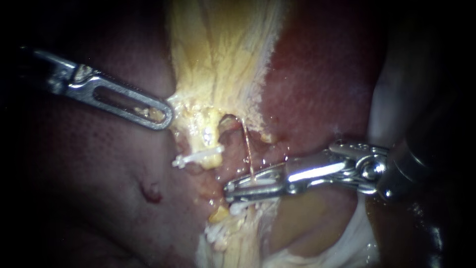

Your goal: Going back second clip right tube

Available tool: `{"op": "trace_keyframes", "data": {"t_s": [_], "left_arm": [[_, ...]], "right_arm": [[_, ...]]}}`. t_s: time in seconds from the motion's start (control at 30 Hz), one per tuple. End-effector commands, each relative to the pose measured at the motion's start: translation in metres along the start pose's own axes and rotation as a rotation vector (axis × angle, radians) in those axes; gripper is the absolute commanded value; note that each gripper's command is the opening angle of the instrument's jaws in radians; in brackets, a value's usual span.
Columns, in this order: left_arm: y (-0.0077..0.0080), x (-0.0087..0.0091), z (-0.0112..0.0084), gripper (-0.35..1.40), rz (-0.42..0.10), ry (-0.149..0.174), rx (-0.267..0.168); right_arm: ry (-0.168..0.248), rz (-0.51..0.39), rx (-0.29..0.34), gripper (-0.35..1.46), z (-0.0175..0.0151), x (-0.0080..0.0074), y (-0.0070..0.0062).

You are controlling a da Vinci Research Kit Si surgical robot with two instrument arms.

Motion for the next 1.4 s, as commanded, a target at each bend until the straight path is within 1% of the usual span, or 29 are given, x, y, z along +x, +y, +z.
{"op": "trace_keyframes", "data": {"t_s": [0.03, 0.2, 0.23, 0.27, 0.3, 0.37, 0.43, 0.57, 0.67, 0.7, 0.77, 0.93, 1.03, 1.13, 1.23, 1.4], "left_arm": [[0.0000, 0.0000, 0.0000, -0.35, 0.000, 0.000, 0.000], [0.0000, 0.0000, 0.0000, -0.35, 0.000, 0.000, 0.000], [0.0000, 0.0000, 0.0000, -0.35, 0.000, 0.000, 0.000], [0.0000, 0.0000, 0.0000, -0.35, 0.000, 0.000, 0.000], [0.0000, 0.0000, 0.0000, -0.35, 0.000, 0.000, 0.000], [0.0000, 0.0000, 0.0000, -0.35, 0.000, 0.000, 0.000], [0.0000, 0.0000, 0.0000, -0.35, 0.000, 0.000, 0.000], [0.0000, 0.0000, 0.0000, -0.35, 0.000, 0.002, 0.002], [0.0000, 0.0000, 0.0000, -0.35, 0.000, 0.002, 0.002], [0.0000, 0.0000, 0.0000, -0.35, 0.000, 0.002, 0.002], [0.0000, 0.0000, 0.0000, -0.35, 0.000, 0.002, 0.002], [0.0000, 0.0000, 0.0000, -0.35, 0.000, 0.002, 0.002], [0.0000, 0.0000, 0.0000, -0.35, 0.000, 0.002, 0.002], [0.0000, 0.0000, 0.0000, -0.35, 0.000, 0.002, 0.002], [0.0000, 0.0000, -0.0001, -0.35, 0.000, 0.002, 0.002], [0.0000, 0.0001, -0.0001, -0.35, 0.000, 0.002, 0.002]], "right_arm": [[0.001, 0.001, -0.001, -0.35, 0.0001, 0.0000, 0.0000], [-0.006, -0.001, 0.008, -0.35, 0.0001, 0.0000, -0.0001], [-0.003, -0.001, -0.001, -0.19, 0.0002, 0.0000, -0.0001], [0.008, -0.001, -0.011, 0.05, 0.0003, 0.0001, -0.0002], [0.014, -0.001, -0.019, 0.23, 0.0004, 0.0001, -0.0002], [0.026, -0.007, -0.026, 0.38, 0.0006, 0.0002, -0.0004], [0.033, -0.007, -0.030, 0.44, 0.0009, 0.0002, -0.0004], [0.039, -0.013, -0.039, 0.48, 0.0012, 0.0004, -0.0005], [0.049, -0.084, -0.060, 0.48, 0.0012, 0.0004, -0.0002], [0.060, -0.119, -0.075, 0.48, 0.0012, 0.0003, -0.0001], [0.075, -0.159, -0.103, 0.48, 0.0011, 0.0003, 0.0002], [0.107, -0.264, -0.190, 0.49, 0.0005, 0.0004, 0.0015], [0.101, -0.313, -0.236, 0.50, -0.0001, 0.0003, 0.0023], [0.093, -0.342, -0.266, 0.50, -0.0006, 0.0000, 0.0026], [0.097, -0.376, -0.289, 0.50, -0.0012, -0.0002, 0.0022], [0.082, -0.440, -0.276, 0.50, -0.0029, -0.0002, 0.0006]]}}
